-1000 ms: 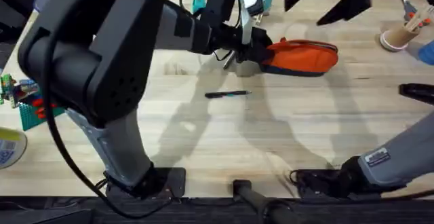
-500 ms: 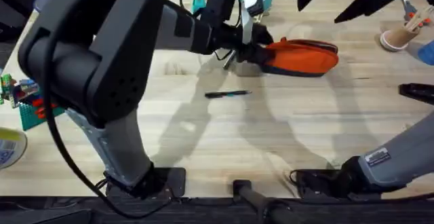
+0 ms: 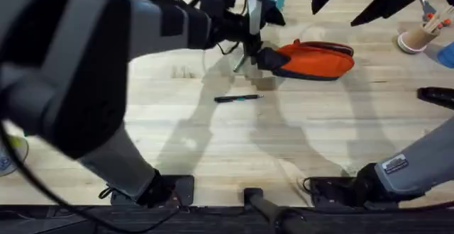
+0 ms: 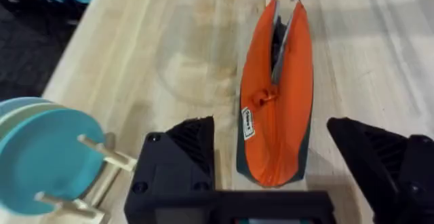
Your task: Unzip the bag, pick up the pens from the table one at a time and place them inside, then zip the bag closed.
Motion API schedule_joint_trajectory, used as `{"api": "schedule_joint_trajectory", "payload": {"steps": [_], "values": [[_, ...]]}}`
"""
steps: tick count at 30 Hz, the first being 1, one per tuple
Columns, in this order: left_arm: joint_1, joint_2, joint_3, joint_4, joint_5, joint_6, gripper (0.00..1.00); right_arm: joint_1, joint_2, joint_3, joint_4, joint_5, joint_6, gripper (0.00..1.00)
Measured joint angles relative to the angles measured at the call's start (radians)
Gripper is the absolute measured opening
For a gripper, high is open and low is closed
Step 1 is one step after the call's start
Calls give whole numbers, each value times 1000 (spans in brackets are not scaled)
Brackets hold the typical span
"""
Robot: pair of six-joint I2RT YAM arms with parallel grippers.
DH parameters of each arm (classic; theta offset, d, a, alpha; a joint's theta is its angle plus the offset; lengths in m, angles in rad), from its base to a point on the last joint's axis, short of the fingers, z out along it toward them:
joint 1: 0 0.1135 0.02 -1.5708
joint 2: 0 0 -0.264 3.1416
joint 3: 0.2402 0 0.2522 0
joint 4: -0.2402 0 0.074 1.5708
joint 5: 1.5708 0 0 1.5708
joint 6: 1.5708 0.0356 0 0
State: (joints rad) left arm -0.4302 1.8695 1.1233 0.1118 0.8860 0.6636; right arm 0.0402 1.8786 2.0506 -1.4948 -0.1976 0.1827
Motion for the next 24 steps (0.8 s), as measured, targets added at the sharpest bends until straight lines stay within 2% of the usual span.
{"api": "schedule_joint_trajectory", "payload": {"steps": [5, 13, 17, 24], "values": [[26, -87, 0, -135, -29, 0, 994, 0, 0, 0, -13, 0, -4, 996], [31, -268, 0, -397, -173, 0, 994, 0, 0, 0, -39, 12, -25, 997], [31, -382, 0, -465, -256, -13, 994, 0, -2, 0, -46, 39, -32, 997], [31, -539, 0, -536, -403, -97, 993, 0, -77, 0, -58, 76, -41, 998]]}}
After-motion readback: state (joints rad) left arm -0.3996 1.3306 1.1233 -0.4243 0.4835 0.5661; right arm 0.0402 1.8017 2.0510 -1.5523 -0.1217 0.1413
